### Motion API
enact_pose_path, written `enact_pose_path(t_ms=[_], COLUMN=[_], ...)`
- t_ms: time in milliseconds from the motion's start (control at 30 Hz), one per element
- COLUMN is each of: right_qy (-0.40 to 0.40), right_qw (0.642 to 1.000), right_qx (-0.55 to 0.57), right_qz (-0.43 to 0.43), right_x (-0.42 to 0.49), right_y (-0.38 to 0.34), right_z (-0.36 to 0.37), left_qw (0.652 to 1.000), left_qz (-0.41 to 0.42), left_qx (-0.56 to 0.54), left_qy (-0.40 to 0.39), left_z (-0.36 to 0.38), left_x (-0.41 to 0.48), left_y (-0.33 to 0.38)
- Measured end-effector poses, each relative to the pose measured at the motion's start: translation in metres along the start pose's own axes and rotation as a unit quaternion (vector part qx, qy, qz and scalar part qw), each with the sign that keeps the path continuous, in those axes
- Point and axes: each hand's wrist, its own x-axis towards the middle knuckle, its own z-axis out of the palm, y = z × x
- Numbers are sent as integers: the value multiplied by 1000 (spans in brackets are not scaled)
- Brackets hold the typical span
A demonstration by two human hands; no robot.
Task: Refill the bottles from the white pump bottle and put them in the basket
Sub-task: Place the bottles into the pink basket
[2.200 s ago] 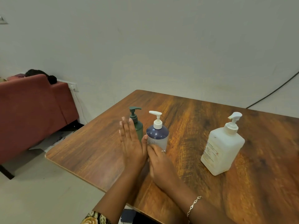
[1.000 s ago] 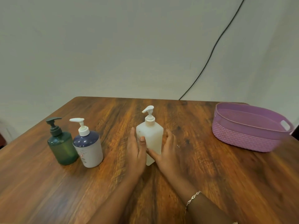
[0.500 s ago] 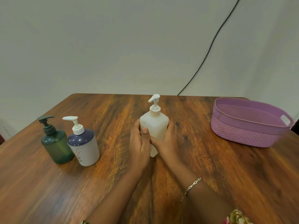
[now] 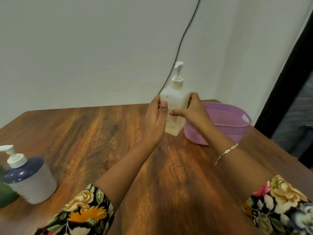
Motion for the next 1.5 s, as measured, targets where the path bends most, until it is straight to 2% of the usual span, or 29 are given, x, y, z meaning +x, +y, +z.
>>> enact_pose_path(t_ms=[133, 300, 500, 633, 1033, 1333, 1500], right_qy=[12, 3, -11, -15, -59, -99, -104], right_qw=[1000, 999, 995, 993, 986, 983, 982], right_qx=[4, 14, 2, -14, -24, -10, -4], right_qz=[12, 47, 95, 121, 153, 154, 157], right_x=[28, 62, 82, 90, 99, 101, 104], right_y=[-1, 18, 57, 81, 107, 124, 124], right_z=[-54, -104, -120, -119, -86, -68, -64], left_qw=[999, 992, 970, 958, 940, 946, 946], left_qz=[5, -60, -122, -157, -234, -216, -234], left_qx=[-11, 16, 59, 70, 69, 73, 86], left_qy=[-36, -106, -204, -230, -238, -231, -209], left_z=[37, 75, 105, 118, 117, 115, 109], left_x=[33, 67, 83, 85, 77, 69, 71], left_y=[11, -5, -28, -34, -62, -75, -84])
